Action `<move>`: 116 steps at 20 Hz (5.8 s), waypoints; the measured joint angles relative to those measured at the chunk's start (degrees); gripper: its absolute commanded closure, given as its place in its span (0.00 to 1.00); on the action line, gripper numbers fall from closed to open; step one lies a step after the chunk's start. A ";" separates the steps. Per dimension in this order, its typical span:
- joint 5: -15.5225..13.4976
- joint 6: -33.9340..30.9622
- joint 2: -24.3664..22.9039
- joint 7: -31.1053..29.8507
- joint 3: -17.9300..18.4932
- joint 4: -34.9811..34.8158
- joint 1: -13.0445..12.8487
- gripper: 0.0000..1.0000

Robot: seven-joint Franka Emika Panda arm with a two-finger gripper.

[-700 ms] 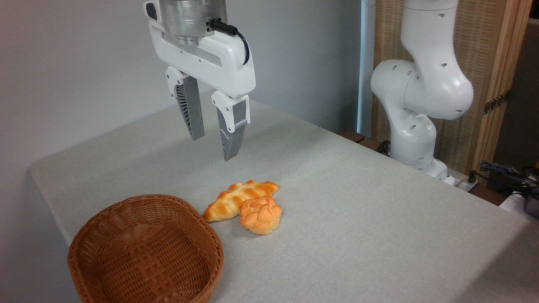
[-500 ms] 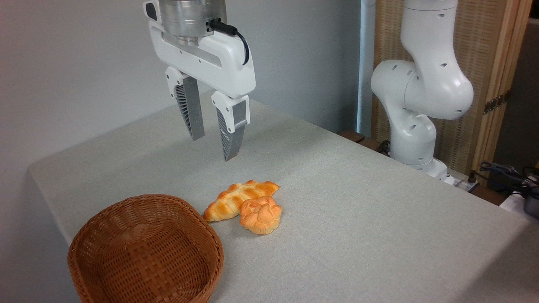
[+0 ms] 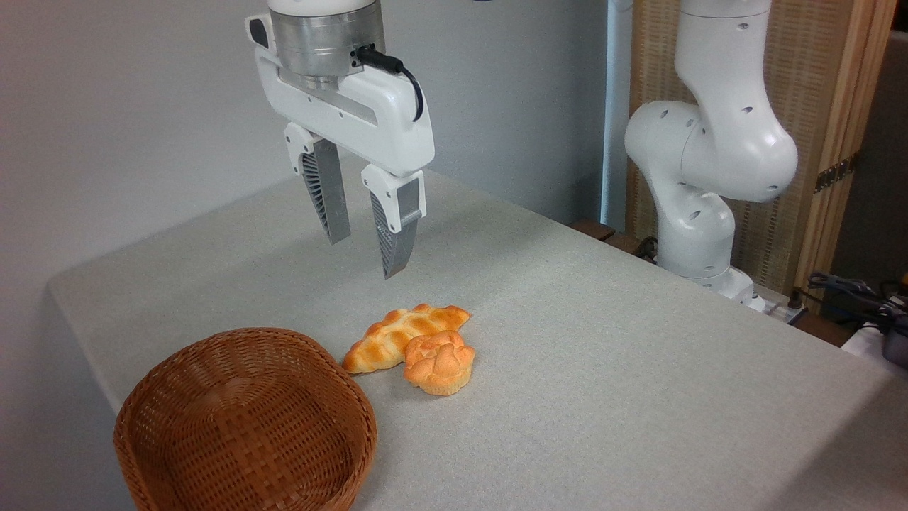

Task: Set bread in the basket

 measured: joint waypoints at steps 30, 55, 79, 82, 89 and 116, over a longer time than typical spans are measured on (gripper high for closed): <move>11.74 20.96 -5.43 0.12 -7.29 -31.02 -0.47 0.00; 13.09 23.77 -2.96 0.19 -7.29 -31.31 -0.29 0.66; 11.72 23.02 28.60 -20.17 -14.53 10.79 -0.11 0.00; 11.72 23.59 28.95 -20.92 -14.57 11.25 -0.04 0.00; 11.72 23.62 28.95 -20.94 -14.57 11.68 -0.03 0.00; 5.07 4.28 1.47 -7.78 0.80 -0.24 -2.27 0.00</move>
